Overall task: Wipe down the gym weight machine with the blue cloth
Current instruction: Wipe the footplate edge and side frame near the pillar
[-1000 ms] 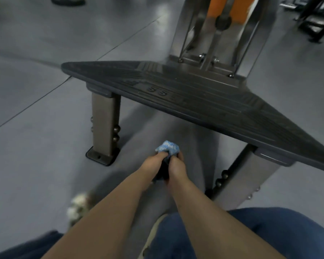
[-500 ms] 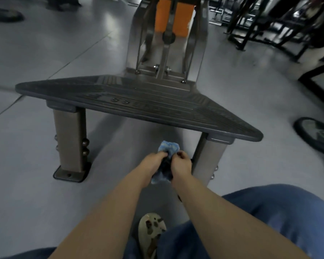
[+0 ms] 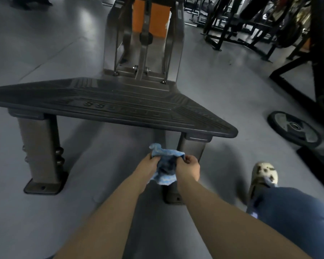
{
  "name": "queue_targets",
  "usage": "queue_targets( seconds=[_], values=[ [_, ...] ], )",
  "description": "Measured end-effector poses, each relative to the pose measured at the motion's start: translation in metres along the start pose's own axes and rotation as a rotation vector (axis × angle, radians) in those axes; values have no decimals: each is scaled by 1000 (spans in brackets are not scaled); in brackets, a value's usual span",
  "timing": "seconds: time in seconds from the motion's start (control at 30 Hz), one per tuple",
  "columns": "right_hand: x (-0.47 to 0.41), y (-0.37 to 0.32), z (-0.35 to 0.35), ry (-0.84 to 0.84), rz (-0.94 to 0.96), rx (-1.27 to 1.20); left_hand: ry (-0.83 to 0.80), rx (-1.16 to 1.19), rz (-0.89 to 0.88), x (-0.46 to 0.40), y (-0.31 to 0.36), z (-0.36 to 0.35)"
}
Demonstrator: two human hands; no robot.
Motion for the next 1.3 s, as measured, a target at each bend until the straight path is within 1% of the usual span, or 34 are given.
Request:
queue_targets(
  seconds=[0.1,0.2,0.27,0.37,0.43,0.5,0.53,0.6,0.63,0.7,0.73,0.8,0.83,0.9,0.97,1.0,1.07,1.1,1.13,1.2,1.3],
  values=[
    [-22,2,-2,53,-13,-5,48,-56,-70,-19,8,-17],
    [-48,10,-7,141,-59,-75,89,-122,-122,-40,17,-32],
    [-67,16,-13,174,-62,-115,117,-138,-74,-55,28,-43],
    [-86,22,-20,194,-98,-125,110,-50,109,-69,34,-58],
    [-98,23,-23,205,-116,-118,100,-54,162,-74,30,-62],
    [-113,22,-25,218,-99,-95,115,-19,77,-85,30,-65],
    [-118,21,-25,213,-80,-71,123,12,8,-88,32,-67],
    [-129,20,-26,198,-52,-37,144,1,-94,-90,36,-70],
    [-135,21,-26,208,-39,-29,137,-23,-108,-91,38,-73],
    [-137,17,-22,218,-42,-21,137,-43,-100,-98,42,-80],
    [-137,17,-21,225,-70,-34,152,-20,-47,-102,41,-79],
    [-137,25,-13,301,-144,-64,175,-27,10,-111,43,-75],
    [-139,28,-12,336,-145,-78,143,10,0,-114,46,-76],
    [-138,23,-13,339,-52,-97,90,143,-34,-119,47,-79],
    [-132,20,-18,272,113,-100,75,174,-15,-117,42,-84],
    [-126,16,-20,230,240,-85,69,154,-22,-115,44,-89],
    [-112,12,-25,188,578,12,75,119,-27,-121,48,-94],
    [-107,14,-28,163,710,63,92,96,-41,-128,50,-95],
    [-104,17,-32,140,803,117,106,61,-65,-133,51,-94],
    [-100,22,-39,125,938,246,96,15,-125,-139,55,-96],
    [-95,31,-50,150,1052,456,55,-27,-144,-147,55,-103]
  ],
)
Point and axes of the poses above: each hand's wrist, its own x-axis away from the middle knuckle, its own z-axis out of the back of the hand, y = z × x, the point moved 7 cm from there along -x, towards the middle knuckle, and after that the axes turned 10 degrees about y, right-handed, at the moved point
